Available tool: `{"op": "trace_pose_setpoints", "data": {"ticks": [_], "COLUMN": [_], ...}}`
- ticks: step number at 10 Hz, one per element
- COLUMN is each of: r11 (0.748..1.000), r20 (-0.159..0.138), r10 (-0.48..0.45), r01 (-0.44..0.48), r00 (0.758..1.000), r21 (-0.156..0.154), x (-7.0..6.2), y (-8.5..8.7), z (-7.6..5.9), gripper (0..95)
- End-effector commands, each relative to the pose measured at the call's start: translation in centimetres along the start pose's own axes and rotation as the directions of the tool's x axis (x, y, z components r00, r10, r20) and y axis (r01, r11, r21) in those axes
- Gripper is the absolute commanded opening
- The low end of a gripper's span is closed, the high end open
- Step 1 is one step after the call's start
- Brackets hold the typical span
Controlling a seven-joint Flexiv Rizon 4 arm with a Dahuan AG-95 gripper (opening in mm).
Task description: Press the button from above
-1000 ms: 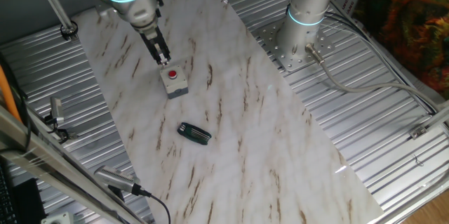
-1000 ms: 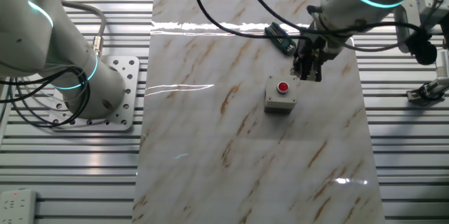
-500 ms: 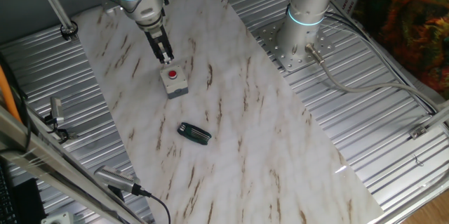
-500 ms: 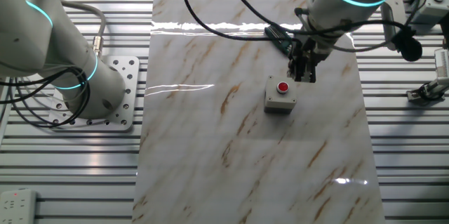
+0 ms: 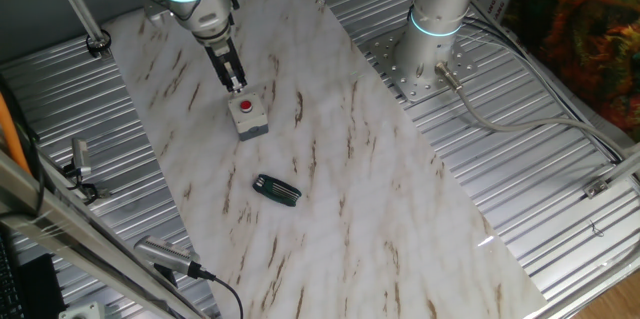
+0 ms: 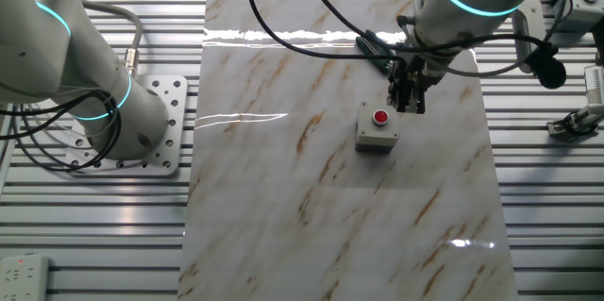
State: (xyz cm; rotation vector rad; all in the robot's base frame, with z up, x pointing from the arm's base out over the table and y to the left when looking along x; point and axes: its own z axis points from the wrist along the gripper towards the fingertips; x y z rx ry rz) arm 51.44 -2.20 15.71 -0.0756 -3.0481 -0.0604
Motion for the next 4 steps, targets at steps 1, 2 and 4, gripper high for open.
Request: {"op": "trace_pose_setpoints", "data": {"ticks": [1, 2, 4], "r11": [1.0, 1.0, 1.0], "r20": [-0.005, -0.008, -0.009], "r10": [-0.007, -0.006, -0.006], "r01": [0.007, 0.006, 0.006], "r00": [1.0, 1.0, 1.0], "r21": [-0.002, -0.002, -0.003], "x": [-0.25, -0.25, -0.28], "y": [0.02, 0.02, 0.0], "z": [0.13, 0.14, 0.26], "gripper": [0.0, 0.0, 0.0]}}
